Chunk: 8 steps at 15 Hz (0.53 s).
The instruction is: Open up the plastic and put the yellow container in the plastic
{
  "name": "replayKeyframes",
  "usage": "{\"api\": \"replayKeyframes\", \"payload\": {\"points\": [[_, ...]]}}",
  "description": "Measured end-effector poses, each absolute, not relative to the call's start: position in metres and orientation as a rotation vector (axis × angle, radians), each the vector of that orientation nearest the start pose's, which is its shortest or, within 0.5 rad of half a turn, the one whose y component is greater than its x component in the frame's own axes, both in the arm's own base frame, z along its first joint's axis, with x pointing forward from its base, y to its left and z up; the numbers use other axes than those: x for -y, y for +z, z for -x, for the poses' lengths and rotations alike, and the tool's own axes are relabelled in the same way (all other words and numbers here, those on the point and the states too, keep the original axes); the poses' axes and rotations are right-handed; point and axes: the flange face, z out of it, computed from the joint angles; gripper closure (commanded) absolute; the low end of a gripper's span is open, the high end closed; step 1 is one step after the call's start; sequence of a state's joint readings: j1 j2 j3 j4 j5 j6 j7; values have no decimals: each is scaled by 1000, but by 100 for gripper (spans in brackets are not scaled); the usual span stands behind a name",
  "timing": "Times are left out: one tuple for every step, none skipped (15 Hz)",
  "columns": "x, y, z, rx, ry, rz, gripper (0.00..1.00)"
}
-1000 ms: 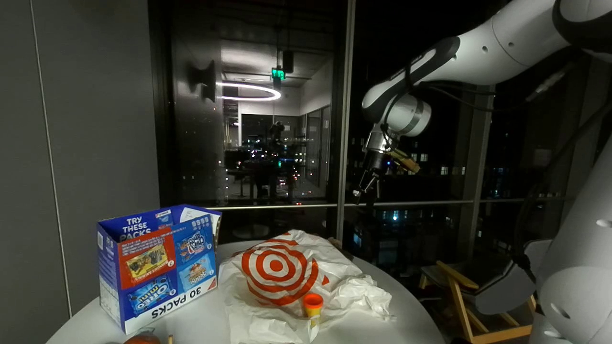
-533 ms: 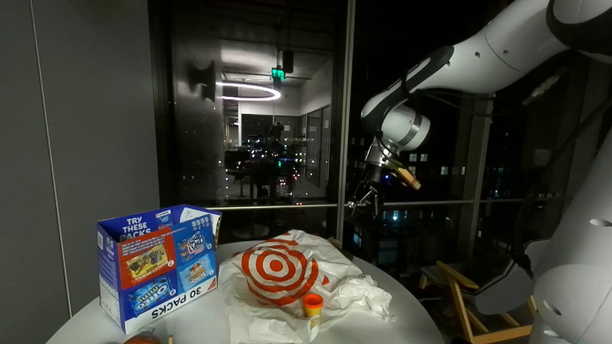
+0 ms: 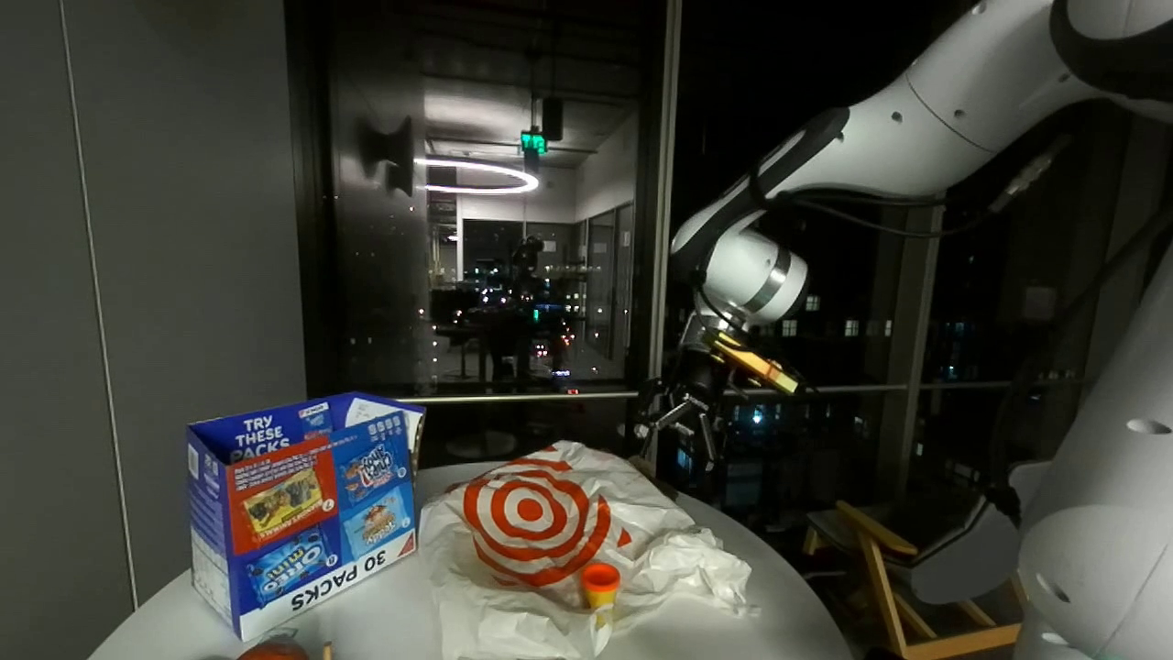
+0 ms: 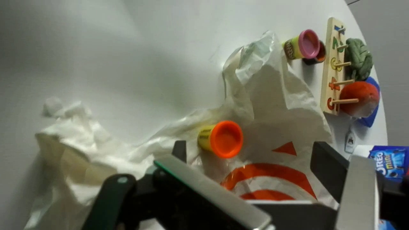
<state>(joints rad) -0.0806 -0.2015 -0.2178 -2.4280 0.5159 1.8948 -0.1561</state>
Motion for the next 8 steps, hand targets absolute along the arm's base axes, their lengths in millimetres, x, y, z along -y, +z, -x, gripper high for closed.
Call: {"api": "replayKeyframes", "payload": {"points": [[78, 356, -415, -525, 334, 2488, 0], [69, 345, -412, -568, 381, 2459, 0], [63, 335, -410, -617, 417, 2435, 0], [60, 324, -410, -680, 428, 2422, 0], [60, 315, -410, -744, 426, 2416, 0], [61, 307, -410, -807, 417, 2414, 0], [64, 300, -410, -866, 408, 2412, 0], [66, 294, -409, -919, 402, 2407, 0]]}}
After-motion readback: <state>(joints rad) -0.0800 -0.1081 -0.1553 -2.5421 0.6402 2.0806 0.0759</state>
